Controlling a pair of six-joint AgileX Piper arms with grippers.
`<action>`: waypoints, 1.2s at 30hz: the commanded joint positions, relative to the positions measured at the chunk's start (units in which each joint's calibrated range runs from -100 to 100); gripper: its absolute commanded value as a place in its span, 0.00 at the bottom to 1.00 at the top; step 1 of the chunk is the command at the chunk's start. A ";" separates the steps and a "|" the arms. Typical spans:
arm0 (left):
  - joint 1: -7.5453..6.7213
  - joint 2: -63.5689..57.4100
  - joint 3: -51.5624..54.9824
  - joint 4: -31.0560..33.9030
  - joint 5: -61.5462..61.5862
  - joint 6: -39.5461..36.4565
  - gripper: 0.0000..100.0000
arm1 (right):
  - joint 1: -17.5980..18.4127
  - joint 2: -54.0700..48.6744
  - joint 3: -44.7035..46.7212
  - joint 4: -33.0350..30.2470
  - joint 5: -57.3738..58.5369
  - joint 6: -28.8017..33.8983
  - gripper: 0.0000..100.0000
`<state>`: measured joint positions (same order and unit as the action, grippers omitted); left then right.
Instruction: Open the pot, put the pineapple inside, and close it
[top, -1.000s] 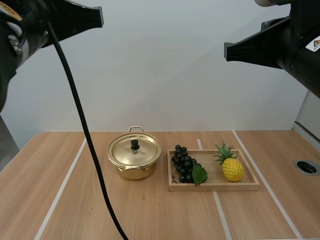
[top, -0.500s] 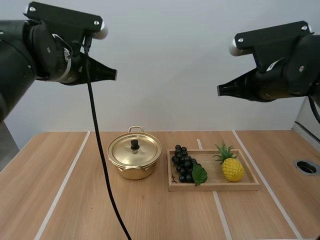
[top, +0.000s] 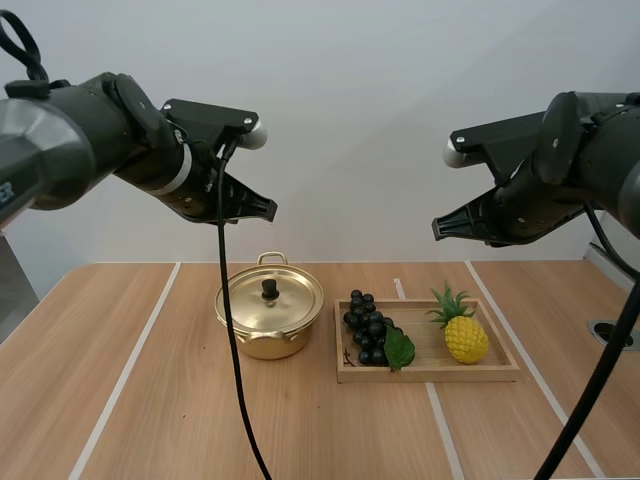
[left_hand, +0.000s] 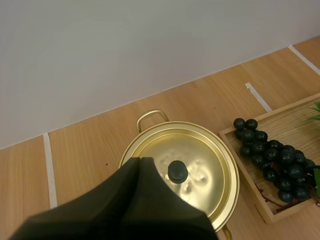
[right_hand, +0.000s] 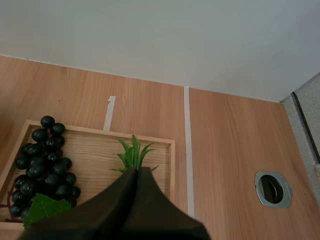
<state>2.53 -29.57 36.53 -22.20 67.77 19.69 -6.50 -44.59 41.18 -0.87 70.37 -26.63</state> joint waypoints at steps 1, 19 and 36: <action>0.14 2.09 -0.29 -1.38 0.89 1.38 0.00 | -0.30 1.15 -0.54 -1.16 -0.68 0.22 0.00; 0.14 14.19 -0.29 -9.05 4.25 14.07 0.27 | -0.30 7.27 -0.54 -4.10 -3.71 0.22 0.00; 0.14 23.27 -0.29 -10.53 2.83 17.78 1.00 | -0.30 7.27 -0.54 -4.10 -5.01 -0.23 0.66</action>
<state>2.53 -7.54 36.53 -31.50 71.37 37.24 -6.50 -37.12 41.18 -4.68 66.40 -26.54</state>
